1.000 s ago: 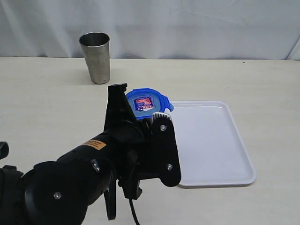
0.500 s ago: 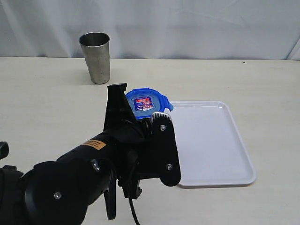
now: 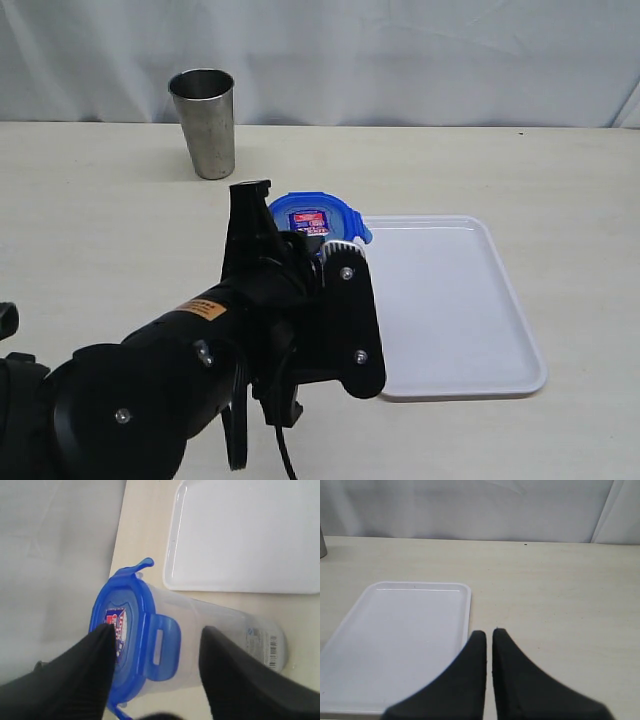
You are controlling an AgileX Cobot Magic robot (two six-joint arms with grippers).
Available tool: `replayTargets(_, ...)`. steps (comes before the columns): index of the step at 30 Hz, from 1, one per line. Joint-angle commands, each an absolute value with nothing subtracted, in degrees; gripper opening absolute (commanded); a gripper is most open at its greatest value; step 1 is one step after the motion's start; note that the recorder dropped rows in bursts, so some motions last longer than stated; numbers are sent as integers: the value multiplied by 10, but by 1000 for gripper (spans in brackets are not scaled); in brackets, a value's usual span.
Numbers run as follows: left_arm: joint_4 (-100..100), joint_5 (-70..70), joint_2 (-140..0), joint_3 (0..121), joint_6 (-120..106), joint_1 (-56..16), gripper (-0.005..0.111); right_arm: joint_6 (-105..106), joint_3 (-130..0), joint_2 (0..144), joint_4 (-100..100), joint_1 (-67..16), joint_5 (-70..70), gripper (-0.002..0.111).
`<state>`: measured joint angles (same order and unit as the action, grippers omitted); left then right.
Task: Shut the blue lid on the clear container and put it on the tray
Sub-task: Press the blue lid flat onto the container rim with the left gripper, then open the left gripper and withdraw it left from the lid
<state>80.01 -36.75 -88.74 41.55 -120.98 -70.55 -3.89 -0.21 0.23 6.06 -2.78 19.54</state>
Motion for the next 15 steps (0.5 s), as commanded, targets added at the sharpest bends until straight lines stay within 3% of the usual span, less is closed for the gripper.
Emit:
replayTargets(1, 805, -382, -887, 414, -1225, -707, 60, -39, 0, 0, 65, -27, 196, 5)
replayTargets(8, 841, -382, -885, 414, -1225, -708, 61, -39, 0, 0, 65, -27, 196, 5)
replayTargets(15, 868, -437, -884, 414, -1225, -763, 61, -39, 0, 0, 65, -27, 196, 5)
